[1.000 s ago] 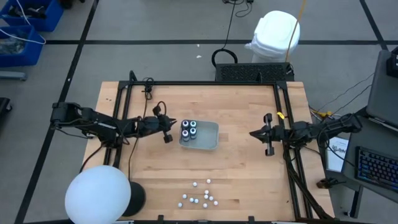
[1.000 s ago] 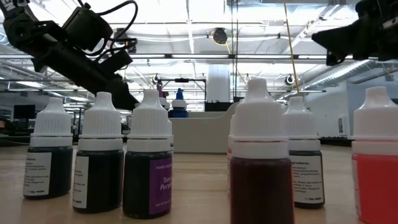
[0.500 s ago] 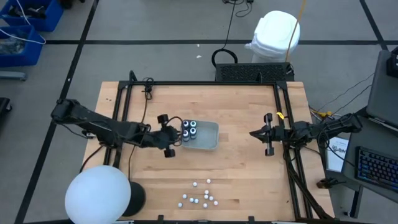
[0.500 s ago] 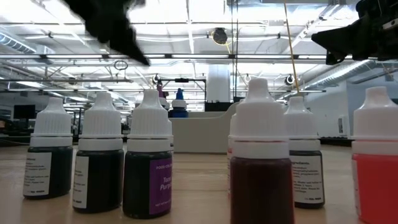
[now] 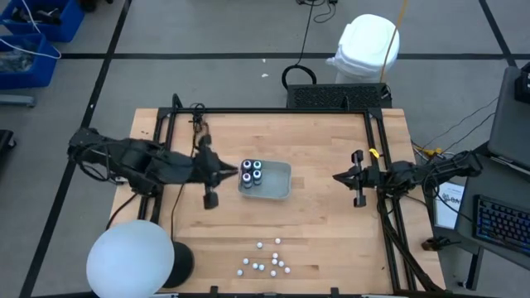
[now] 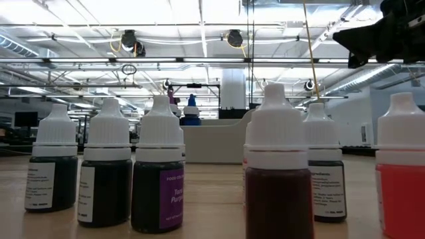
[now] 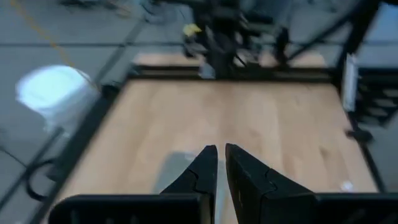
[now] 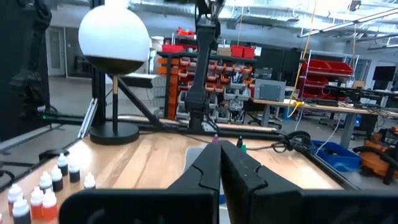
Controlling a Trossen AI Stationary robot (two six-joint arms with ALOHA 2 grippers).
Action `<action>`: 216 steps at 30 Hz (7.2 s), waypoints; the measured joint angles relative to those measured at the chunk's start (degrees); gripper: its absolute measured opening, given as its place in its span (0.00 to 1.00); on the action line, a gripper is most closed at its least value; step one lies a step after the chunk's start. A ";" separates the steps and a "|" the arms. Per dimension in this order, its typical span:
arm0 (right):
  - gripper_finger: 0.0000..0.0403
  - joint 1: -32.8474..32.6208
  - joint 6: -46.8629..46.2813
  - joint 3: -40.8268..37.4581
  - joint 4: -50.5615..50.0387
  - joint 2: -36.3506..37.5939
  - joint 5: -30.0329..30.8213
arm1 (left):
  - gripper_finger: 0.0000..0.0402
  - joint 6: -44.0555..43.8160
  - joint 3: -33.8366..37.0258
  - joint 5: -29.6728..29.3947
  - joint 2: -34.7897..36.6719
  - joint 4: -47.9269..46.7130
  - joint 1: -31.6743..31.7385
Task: Pick & Place food coloring
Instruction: Put the small violet food coloring bottle into the gray bin, then put the small orange food coloring bottle into the gray bin
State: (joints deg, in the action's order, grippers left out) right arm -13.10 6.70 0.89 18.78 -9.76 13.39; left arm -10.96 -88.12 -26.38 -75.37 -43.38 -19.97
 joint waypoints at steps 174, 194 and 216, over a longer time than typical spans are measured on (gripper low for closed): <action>0.00 0.00 3.02 -0.02 -0.23 -0.63 0.15 | 0.17 11.30 -7.02 19.45 -46.15 10.73 22.64; 0.00 0.00 3.23 -0.04 -0.17 -1.25 0.10 | 0.29 11.05 -7.72 19.24 -46.98 8.35 22.86; 0.00 0.00 3.04 -0.04 1.20 -2.01 0.06 | 0.41 4.13 -8.09 20.78 -34.81 0.40 1.77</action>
State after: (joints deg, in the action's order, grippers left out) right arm -13.10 9.74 0.84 19.98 -11.77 13.45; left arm -6.82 -96.20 -5.61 -110.18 -42.99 -18.20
